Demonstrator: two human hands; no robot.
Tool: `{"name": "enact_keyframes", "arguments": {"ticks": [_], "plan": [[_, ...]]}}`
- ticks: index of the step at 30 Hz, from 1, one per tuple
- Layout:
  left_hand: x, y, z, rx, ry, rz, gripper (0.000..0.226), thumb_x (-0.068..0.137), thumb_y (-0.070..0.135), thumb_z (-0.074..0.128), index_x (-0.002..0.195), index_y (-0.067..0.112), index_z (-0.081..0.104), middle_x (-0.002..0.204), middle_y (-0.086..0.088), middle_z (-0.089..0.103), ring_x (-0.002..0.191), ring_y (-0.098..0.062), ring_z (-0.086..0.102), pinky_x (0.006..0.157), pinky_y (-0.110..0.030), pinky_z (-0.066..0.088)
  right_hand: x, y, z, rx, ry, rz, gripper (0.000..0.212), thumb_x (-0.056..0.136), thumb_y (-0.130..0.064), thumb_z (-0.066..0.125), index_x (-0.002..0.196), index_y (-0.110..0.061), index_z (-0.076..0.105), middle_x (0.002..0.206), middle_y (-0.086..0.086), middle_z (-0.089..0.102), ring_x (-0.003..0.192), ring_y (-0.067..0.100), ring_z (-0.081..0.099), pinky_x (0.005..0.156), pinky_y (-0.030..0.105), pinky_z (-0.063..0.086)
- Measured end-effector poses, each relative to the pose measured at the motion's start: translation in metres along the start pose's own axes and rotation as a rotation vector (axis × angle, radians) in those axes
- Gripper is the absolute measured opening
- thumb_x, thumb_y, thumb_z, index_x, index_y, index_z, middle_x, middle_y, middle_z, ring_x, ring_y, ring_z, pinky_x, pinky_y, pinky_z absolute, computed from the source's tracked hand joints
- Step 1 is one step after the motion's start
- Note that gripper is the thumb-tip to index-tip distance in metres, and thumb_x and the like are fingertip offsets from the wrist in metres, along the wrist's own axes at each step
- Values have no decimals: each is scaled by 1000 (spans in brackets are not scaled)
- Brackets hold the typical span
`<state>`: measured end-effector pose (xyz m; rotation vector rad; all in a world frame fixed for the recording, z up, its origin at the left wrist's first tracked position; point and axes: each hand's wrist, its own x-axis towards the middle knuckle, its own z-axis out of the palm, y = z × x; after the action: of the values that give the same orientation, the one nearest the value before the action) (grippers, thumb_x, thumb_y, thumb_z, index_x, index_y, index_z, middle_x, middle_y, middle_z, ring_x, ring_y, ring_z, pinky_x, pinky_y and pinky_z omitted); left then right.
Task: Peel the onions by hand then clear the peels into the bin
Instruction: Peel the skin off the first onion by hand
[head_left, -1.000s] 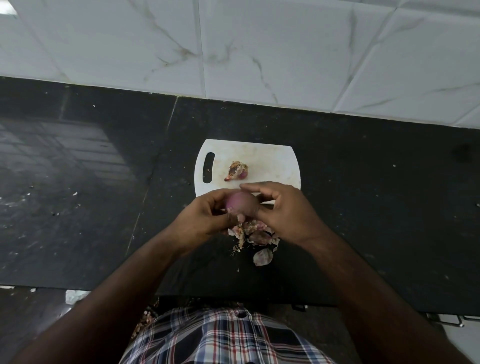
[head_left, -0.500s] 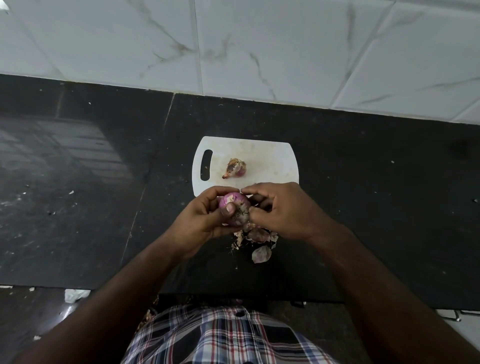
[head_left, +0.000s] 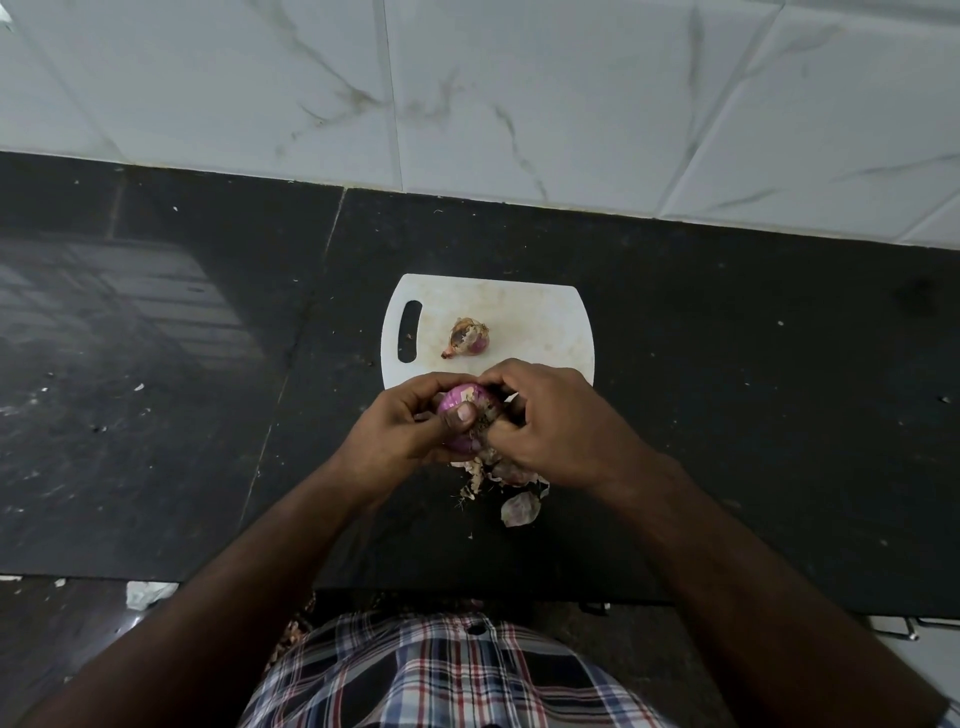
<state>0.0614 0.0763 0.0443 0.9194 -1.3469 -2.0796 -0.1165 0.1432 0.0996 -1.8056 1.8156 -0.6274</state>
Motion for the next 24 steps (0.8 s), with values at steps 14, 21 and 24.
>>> {"name": "enact_keyframes", "arguments": {"ticks": [14, 21, 24], "plan": [[-1, 3, -1, 15, -3, -16, 42, 84, 19, 68, 124, 6, 65, 117, -23, 69, 97, -35, 71, 84, -47, 61, -2, -1, 4, 5, 24, 16, 36, 86, -21, 65, 121, -16, 65, 103, 3, 71, 87, 14, 63, 76, 33, 54], [-6, 3, -1, -89, -39, -60, 34, 90, 16, 68, 123, 8, 65, 115, -20, 71, 99, -32, 72, 78, -37, 61, 0, 13, -8, 53, 22, 33, 29, 88, -7, 60, 111, -18, 74, 100, -8, 74, 85, 0, 66, 75, 15, 52], [-4, 5, -4, -229, -35, -94, 41, 85, 22, 71, 124, 13, 66, 120, -17, 70, 105, -33, 71, 82, -39, 61, -1, 25, -9, 281, -38, 176, 36, 92, -21, 66, 128, -24, 66, 117, -12, 71, 93, 0, 70, 83, 22, 56]]}}
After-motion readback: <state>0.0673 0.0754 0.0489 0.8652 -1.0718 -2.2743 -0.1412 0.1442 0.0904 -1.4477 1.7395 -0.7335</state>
